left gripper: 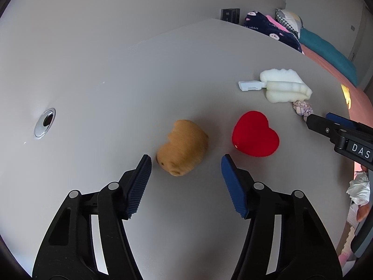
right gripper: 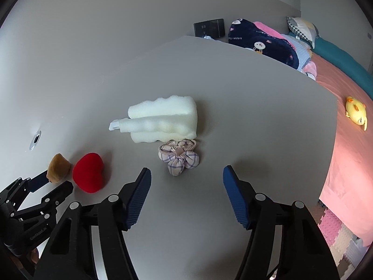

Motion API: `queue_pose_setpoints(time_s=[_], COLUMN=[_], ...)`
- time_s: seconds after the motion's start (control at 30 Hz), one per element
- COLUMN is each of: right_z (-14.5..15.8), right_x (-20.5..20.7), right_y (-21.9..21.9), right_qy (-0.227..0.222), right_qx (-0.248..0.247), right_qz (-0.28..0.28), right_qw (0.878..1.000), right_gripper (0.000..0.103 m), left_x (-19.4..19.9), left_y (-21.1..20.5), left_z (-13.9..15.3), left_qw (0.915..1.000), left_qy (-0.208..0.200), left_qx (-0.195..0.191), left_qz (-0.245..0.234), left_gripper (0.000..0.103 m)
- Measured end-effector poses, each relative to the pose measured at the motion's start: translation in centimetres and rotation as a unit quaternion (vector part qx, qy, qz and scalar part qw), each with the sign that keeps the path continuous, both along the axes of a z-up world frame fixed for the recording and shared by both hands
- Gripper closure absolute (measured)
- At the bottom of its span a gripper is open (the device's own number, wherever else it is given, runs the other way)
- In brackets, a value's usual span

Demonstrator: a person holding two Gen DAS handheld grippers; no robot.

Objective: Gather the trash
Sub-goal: 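Grasp the brown teddy with the left tool while the right tool grasps the pink fabric flower, then carry the brown teddy and pink flower over the black bin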

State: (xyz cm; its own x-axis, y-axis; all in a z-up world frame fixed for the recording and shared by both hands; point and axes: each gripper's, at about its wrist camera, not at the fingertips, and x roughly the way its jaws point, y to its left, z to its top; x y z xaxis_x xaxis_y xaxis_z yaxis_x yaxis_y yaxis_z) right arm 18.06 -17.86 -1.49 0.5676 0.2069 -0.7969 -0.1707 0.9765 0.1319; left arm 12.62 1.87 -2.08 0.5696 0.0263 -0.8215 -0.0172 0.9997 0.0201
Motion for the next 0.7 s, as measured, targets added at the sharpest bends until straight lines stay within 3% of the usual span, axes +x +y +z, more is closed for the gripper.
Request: queue_pose_setpoints(time_s=[0.13,0.27,0.33,0.4,0.47,0.7], right_z=[-0.3,-0.5,-0.5,-0.5,-0.5,-0.2], right_x=[0.8,1.5,1.7,1.6,1.5,0.6], right_y=[0.7,1.4,1.6,1.8,1.9,1.6], right_qy=[0.001,-0.004,-0.005,-0.007,-0.01,-0.007], right_qx=[-0.007,-0.023,-0.028,-0.034,-0.041,-0.034], right_qz=[0.002,0.003,0.005,0.008,0.011,0.015], right_qw=[1.0,1.0,1.0,0.999,0.999,0.999], right_gripper=[0.043,0.054,0.061,0.072,0.075,0.078], left_x=[0.3,0.6,0.6,0.7,0.7,0.3], left_y=[0.6,0.9,1.0,0.9,0.7,0.5], left_z=[-0.3,-0.3,-0.3,-0.2,-0.2,-0.1], left_qw=[1.0,1.0,1.0,1.0,0.9999,0.9999], left_qy=[0.0,-0.001,-0.004,-0.007,-0.01,-0.008], left_qx=[-0.003,-0.003,-0.003,-0.002,-0.001,-0.004], left_qz=[0.005,0.007,0.004,-0.003,-0.01,-0.013], left_gripper=[0.042,0.042,0.047,0.059,0.067,0.067])
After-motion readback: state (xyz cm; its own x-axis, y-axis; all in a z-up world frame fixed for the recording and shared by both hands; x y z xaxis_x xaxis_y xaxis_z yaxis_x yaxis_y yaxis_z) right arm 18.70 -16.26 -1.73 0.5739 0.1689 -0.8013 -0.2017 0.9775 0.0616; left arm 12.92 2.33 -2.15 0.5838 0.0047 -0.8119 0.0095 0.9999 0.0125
